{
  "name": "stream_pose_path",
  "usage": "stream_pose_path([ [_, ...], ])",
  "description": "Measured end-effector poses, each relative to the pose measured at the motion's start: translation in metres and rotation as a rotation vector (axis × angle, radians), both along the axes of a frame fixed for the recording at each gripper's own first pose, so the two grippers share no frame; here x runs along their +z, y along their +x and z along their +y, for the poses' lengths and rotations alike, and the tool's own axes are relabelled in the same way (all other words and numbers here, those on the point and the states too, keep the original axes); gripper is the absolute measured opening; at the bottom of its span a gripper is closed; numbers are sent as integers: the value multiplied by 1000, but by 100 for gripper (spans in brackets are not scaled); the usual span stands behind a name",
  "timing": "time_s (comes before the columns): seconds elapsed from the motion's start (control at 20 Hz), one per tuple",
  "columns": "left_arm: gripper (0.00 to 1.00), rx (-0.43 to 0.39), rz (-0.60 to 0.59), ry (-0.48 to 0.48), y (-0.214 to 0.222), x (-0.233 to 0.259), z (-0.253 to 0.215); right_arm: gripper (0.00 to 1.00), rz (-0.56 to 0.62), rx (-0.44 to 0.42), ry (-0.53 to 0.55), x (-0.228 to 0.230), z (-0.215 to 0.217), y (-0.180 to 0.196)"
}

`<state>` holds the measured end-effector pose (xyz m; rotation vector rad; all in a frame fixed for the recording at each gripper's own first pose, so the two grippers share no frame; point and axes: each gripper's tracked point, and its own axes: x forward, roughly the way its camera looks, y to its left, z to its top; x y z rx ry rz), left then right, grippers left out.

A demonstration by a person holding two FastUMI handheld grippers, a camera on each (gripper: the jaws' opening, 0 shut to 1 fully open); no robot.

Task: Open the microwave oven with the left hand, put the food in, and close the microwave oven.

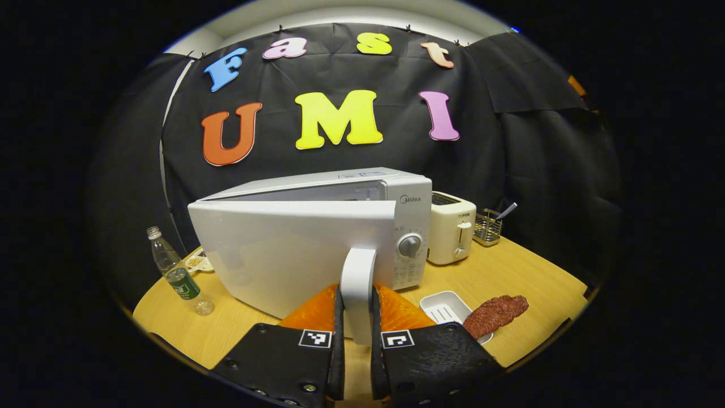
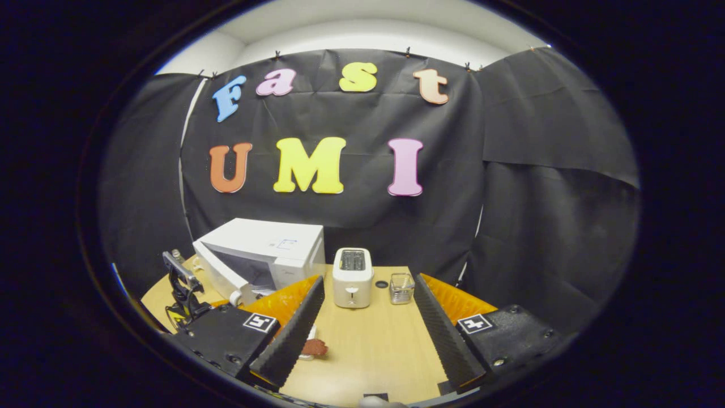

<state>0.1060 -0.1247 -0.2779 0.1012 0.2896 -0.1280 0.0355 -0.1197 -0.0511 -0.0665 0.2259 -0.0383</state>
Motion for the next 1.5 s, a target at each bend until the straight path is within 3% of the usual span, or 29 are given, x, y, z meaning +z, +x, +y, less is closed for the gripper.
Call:
stream_pose_path([
  [0.05, 17, 16, 11, 3, -7, -1, 6, 96, 3, 12, 4, -1, 7, -1],
  [0.15, 19, 35, 20, 7, -22, 0, 18, 100, -5, 29, 2, 1, 17, -3],
  [0.25, 19, 56, 27, 10, -34, -1, 29, 96, -6, 45, 2, -1, 27, -7],
  [0.55, 29, 100, 28, 76, -59, 2, 59, 100, 20, 84, 35, -10, 55, -15],
  [0.6, 27, 106, 23, 79, -59, 2, 63, 100, 20, 86, 36, -10, 57, -16],
  [0.65, 46, 110, 24, 80, -59, 2, 66, 100, 20, 91, 40, -10, 61, -18],
  [0.7, 54, 119, 26, 84, -58, 2, 70, 100, 17, 97, 42, -9, 65, -19],
  [0.75, 73, 124, 19, 86, -57, 5, 74, 100, 17, 97, 38, -10, 66, -20],
  [0.9, 95, 130, 10, 59, -55, 9, 79, 96, 14, 100, 34, -9, 70, -22],
  [1.05, 95, 137, 10, 58, -57, 9, 81, 100, 17, 106, 35, -10, 74, -24],
  [1.45, 95, 164, 19, 89, -95, 13, 126, 100, 61, 159, 58, -31, 111, -22],
  [1.5, 95, 171, 21, 90, -100, 14, 135, 96, 69, 171, 60, -34, 120, -22],
])
